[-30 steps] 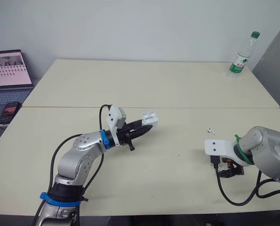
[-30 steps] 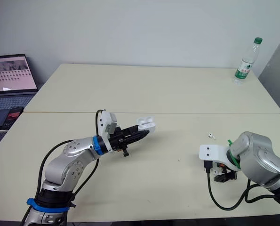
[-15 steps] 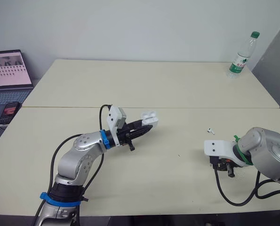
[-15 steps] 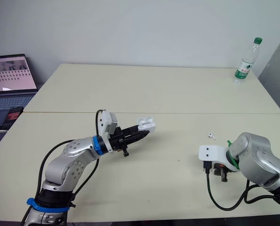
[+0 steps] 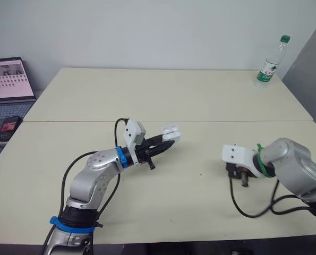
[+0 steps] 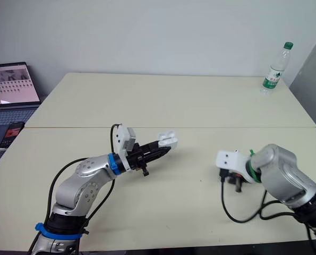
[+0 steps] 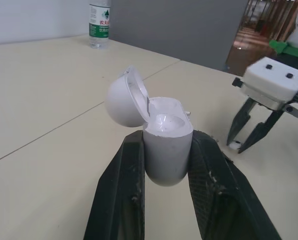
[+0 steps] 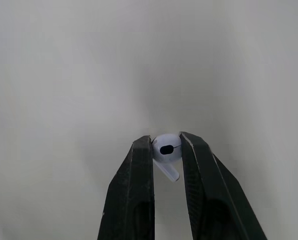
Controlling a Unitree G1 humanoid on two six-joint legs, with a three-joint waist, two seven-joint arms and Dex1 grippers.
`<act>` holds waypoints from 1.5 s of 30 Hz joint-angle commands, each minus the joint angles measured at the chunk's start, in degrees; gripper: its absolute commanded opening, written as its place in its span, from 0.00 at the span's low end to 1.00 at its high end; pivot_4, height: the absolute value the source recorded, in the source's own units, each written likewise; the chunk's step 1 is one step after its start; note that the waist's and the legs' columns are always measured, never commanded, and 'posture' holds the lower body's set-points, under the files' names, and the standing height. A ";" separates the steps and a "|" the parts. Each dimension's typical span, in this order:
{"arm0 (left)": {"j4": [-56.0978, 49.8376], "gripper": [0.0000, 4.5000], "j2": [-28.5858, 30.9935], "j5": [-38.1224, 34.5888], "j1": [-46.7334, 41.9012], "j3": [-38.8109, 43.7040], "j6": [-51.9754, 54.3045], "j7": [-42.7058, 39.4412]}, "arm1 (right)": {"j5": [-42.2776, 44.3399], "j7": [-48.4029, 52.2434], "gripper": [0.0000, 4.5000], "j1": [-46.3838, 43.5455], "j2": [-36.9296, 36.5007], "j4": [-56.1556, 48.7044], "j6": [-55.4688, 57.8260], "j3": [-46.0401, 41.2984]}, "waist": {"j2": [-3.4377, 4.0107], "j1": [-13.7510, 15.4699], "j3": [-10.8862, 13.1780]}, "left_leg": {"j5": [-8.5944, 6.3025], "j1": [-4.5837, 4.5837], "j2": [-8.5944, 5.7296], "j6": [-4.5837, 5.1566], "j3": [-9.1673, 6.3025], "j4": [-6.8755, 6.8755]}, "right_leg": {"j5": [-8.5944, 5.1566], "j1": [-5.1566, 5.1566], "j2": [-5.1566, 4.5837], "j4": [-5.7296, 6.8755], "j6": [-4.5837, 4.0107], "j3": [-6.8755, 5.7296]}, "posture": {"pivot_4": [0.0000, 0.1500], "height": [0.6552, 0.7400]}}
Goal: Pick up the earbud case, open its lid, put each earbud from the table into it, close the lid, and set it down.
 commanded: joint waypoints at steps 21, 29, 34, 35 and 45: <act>18.59 0.18 -13.99 8.57 -11.66 -1.58 -14.43 7.35 | 29.67 -30.85 0.09 -1.22 42.12 3.63 -15.10 -34.92 | 0.01 0.08 0.00 | -0.01 -0.12 0.00 0.00 0.00 -0.07 | 0.04 -0.05 -0.02 -0.03 0.06 -0.03 | 1.00 0.95; 17.56 0.18 -15.78 6.30 -12.33 0.50 -14.55 7.25 | 36.39 -38.42 0.09 1.60 49.62 0.70 -14.42 -33.76 | 0.02 -0.01 -0.01 | -0.01 -0.11 0.02 0.00 -0.01 -0.08 | 0.05 -0.05 -0.02 -0.01 0.06 -0.03 | 1.00 0.95; 15.97 0.18 -16.67 5.04 -11.64 1.00 -15.07 6.64 | 38.60 -42.57 0.09 3.24 51.91 0.70 -13.90 -32.47 | 0.02 -0.02 -0.01 | -0.01 -0.12 0.01 -0.01 -0.02 -0.08 | 0.04 -0.04 -0.03 -0.03 0.06 -0.03 | 1.00 0.95; 15.81 0.18 -16.83 4.87 -11.54 1.09 -15.11 6.60 | 39.12 -43.75 0.09 3.40 52.51 1.03 -13.61 -32.68 | 0.02 -0.03 -0.01 | -0.01 -0.13 0.01 -0.01 -0.02 -0.08 | 0.04 -0.05 -0.03 -0.04 0.06 -0.03 | 1.00 0.95; 15.08 0.18 -17.40 4.67 -11.12 0.77 -14.81 6.52 | 42.59 -47.28 0.09 4.60 51.94 1.37 -13.03 -32.19 | 0.02 -0.06 -0.01 | -0.01 -0.13 0.01 0.00 -0.03 -0.09 | 0.04 -0.04 -0.02 -0.05 0.07 -0.03 | 1.00 0.95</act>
